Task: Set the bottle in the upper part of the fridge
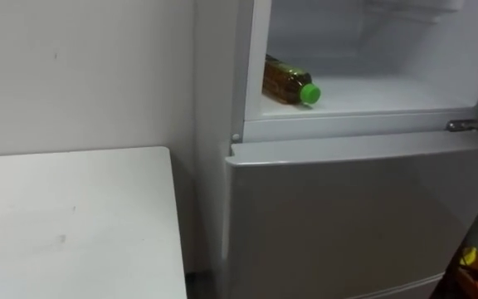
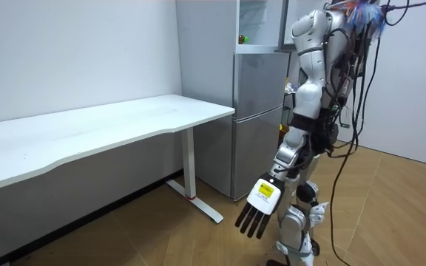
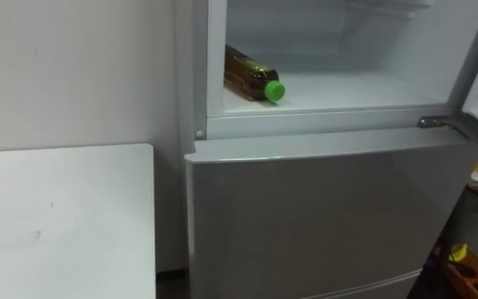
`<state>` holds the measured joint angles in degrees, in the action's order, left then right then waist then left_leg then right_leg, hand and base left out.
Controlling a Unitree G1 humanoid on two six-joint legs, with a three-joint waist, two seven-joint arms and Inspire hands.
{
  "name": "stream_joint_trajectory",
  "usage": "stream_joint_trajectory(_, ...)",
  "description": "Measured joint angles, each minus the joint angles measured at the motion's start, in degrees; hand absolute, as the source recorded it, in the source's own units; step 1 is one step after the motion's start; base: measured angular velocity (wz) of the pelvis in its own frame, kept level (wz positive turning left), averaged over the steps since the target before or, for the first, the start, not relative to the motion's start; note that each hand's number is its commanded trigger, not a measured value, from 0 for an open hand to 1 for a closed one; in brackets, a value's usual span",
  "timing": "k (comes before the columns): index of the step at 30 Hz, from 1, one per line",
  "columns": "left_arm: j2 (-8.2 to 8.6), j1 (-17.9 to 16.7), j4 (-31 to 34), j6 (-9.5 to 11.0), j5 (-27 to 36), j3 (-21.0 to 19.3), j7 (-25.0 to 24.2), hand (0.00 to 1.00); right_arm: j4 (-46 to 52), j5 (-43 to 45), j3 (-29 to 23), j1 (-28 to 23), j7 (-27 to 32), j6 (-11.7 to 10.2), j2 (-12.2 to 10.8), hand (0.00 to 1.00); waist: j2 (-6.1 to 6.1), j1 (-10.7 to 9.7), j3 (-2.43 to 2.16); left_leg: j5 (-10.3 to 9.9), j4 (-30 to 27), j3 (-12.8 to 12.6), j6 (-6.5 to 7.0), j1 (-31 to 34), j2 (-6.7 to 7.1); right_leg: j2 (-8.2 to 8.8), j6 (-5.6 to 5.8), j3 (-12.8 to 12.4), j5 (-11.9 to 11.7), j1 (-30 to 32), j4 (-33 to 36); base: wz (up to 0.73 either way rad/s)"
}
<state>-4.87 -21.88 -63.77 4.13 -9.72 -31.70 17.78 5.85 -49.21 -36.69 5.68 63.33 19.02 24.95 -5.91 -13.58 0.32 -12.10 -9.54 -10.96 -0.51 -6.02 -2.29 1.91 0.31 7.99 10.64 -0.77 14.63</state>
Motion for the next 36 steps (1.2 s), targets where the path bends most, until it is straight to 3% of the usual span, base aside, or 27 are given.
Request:
stream_joint_trajectory(23, 1.44, -0.2, -0.2, 0.0, -1.2, -0.2, 3.0, 0.00, 0.1, 0.3, 1.4, 0.4, 0.3, 1.1, 0.0, 0.00, -0.02, -0.1, -0.01, 0.0, 0.0, 0.5, -0.12, -0.6, -0.18, -0.06, -0.21, 0.0, 0.2, -0.3, 1.0, 0.00)
stream_joint_trajectory(32, 1.48, -0.2, 0.2, 0.0, -1.2, -0.1, 2.9, 0.00, 0.1, 0.3, 1.9, 0.4, 0.3, 1.1, 0.0, 0.00, -0.02, 1.5, -0.01, 0.0, -0.1, 0.0, -0.20, -0.6, -0.21, -0.08, -0.24, -0.6, 0.2, 0.2, 1.5, -0.04)
stream_joint_trajectory(36, 1.64, -0.1, 0.2, 0.0, -1.2, 0.5, 2.8, 0.00, 1.5, 0.3, 6.2, 0.4, -1.0, 1.1, 0.0, 0.00, -0.04, 1.8, -0.03, 0.1, -0.3, -1.0, -0.25, -0.4, -0.20, -0.07, -0.47, -1.5, 0.4, 1.4, 2.5, -0.14)
